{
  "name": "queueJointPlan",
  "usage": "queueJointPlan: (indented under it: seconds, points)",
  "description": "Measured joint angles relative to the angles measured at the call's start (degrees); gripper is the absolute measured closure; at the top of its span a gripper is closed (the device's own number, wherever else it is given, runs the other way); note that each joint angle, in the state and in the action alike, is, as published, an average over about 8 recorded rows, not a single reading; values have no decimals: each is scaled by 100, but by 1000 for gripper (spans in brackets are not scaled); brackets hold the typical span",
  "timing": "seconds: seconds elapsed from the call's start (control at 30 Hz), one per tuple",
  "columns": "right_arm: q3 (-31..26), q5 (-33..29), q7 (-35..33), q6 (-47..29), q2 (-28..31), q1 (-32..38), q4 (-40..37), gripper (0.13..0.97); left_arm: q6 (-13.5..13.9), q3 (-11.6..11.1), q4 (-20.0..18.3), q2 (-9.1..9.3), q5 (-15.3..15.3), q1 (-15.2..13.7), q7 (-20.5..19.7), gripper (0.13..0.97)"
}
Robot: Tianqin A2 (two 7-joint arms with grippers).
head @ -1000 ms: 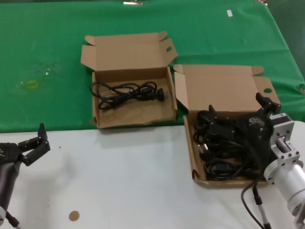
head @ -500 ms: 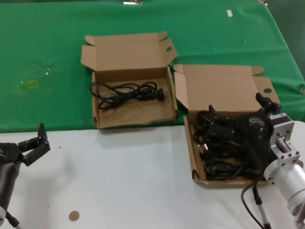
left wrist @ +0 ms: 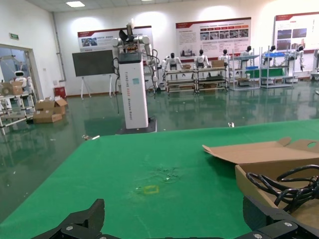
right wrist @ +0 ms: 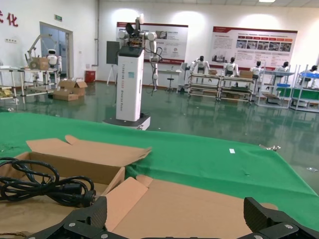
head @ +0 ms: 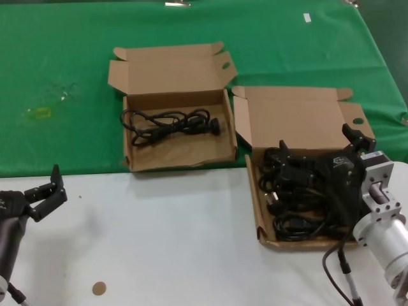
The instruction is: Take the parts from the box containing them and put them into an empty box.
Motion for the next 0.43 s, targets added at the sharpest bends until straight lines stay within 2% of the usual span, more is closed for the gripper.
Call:
queueJointPlan:
  seconds: [0.43]
  points:
    - [0, 0, 0, 0, 0, 0, 0, 129, 0, 0, 0, 0, 0, 0, 0, 132]
